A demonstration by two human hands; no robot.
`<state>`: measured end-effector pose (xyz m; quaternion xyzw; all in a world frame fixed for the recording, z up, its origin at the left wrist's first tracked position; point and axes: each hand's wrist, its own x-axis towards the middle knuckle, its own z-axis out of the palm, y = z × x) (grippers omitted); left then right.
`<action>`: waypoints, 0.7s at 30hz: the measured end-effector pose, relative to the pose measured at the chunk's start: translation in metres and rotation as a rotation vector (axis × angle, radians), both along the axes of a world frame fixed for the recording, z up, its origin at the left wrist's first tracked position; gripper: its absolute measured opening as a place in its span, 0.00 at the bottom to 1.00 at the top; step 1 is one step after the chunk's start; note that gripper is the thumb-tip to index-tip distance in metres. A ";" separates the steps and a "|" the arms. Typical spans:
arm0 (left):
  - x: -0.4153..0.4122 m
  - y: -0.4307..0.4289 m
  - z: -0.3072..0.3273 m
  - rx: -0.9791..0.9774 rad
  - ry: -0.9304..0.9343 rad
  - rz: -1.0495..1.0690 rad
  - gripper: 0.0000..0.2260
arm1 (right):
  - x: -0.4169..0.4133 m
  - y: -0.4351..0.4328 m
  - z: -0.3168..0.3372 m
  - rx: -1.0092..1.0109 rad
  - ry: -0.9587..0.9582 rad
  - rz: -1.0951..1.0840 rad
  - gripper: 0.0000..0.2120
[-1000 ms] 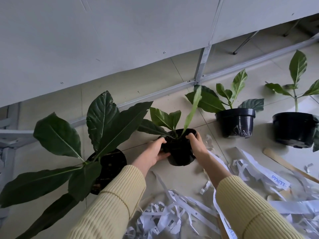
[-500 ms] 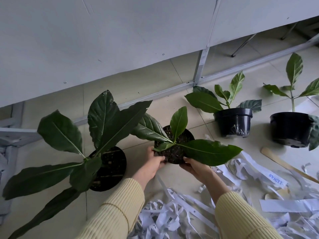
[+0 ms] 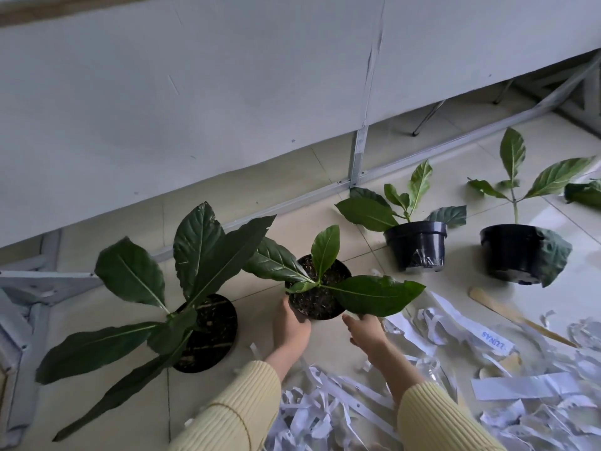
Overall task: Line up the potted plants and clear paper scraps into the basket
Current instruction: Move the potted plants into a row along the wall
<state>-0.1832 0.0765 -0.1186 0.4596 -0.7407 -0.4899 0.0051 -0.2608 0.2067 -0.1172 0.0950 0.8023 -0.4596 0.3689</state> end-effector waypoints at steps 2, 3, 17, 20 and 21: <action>0.008 0.007 0.012 -0.134 -0.009 -0.121 0.32 | 0.004 0.010 0.016 0.029 0.073 0.057 0.22; 0.011 0.011 0.019 -0.187 -0.017 -0.172 0.33 | 0.005 0.015 0.025 0.038 0.106 0.079 0.22; 0.069 0.090 0.148 -0.495 0.064 -0.461 0.45 | 0.044 0.119 0.171 0.021 0.476 0.140 0.24; 0.081 0.103 0.173 -0.612 0.070 -0.468 0.45 | 0.057 0.140 0.193 0.035 0.543 0.141 0.27; 0.085 0.107 0.181 -0.643 0.068 -0.467 0.45 | 0.062 0.146 0.200 0.036 0.563 0.137 0.28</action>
